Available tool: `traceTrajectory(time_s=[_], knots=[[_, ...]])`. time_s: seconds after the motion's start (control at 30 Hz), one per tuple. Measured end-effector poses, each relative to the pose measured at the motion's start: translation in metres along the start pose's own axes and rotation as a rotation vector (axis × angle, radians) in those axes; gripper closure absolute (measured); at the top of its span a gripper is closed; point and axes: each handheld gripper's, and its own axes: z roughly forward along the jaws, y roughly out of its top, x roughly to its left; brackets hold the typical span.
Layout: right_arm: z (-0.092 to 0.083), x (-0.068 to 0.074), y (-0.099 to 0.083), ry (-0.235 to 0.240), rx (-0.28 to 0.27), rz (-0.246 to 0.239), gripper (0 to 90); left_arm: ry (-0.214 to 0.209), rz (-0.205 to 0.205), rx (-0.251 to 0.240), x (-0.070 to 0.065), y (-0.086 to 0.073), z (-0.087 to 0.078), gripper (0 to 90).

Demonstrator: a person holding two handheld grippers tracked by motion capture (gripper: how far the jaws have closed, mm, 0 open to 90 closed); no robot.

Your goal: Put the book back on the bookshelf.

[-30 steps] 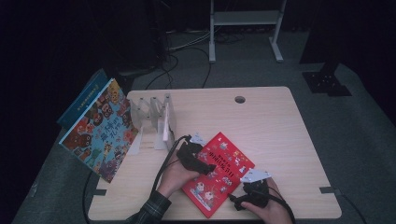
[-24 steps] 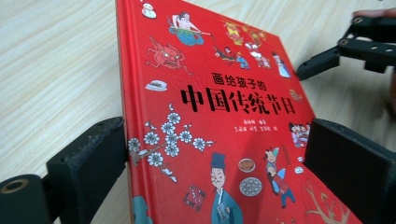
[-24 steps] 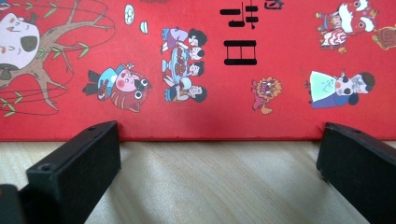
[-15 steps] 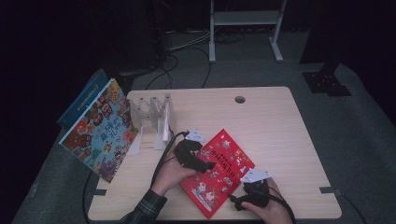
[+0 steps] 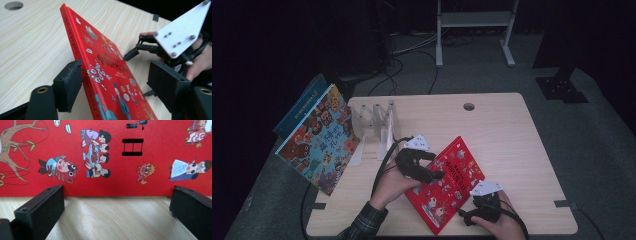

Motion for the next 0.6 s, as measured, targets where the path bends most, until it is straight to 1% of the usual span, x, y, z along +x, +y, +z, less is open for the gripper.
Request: traceTrajectory(time_s=[0.17, 0.2, 0.27, 0.3, 0.33, 0.37, 0.4, 0.43, 0.5, 0.6], knots=[[0.0001, 0.0003, 0.0, -0.001, -0.001, 0.002, 0.0, -0.03, 0.006, -0.035, -0.0022, 0.0023, -0.0061, 37.4], [-0.0001, -0.0001, -0.0001, -0.004, 0.003, -0.006, 0.0, -0.032, 0.004, -0.039, -0.0025, 0.0024, -0.0065, 38.7], [-0.0001, -0.0001, -0.0001, -0.002, 0.003, -0.007, 0.0, -0.034, 0.009, -0.035, -0.003, 0.0025, -0.0082, 41.0], [0.0, 0.0, 0.0, -0.001, 0.002, -0.004, 0.0, -0.044, 0.008, -0.029, -0.0029, 0.0023, -0.0081, 42.7], [0.0003, 0.0001, 0.0002, -0.003, -0.004, -0.003, 0.0, -0.073, 0.007, -0.018, -0.0034, 0.001, -0.007, 44.3], [0.0005, -0.0001, 0.0004, -0.01, -0.003, -0.001, 0.0, -0.101, 0.005, -0.018, -0.0045, -0.0001, -0.0057, 47.2], [0.0008, -0.0002, 0.0007, -0.017, -0.002, 0.006, 0.0, -0.129, 0.013, -0.011, -0.0059, -0.0009, -0.0038, 48.8], [0.0011, -0.0004, 0.001, -0.021, -0.001, 0.012, 0.0, -0.131, 0.007, -0.015, -0.008, -0.001, -0.0024, 50.0], [0.0011, -0.0009, 0.0011, -0.021, 0.0, 0.009, 0.0, -0.121, 0.016, -0.017, -0.0102, -0.0001, -0.0028, 49.8], [0.0011, -0.0009, 0.0011, -0.021, 0.0, 0.01, 0.0, -0.115, 0.02, -0.007, -0.0089, -0.0002, -0.0028, 50.8]])
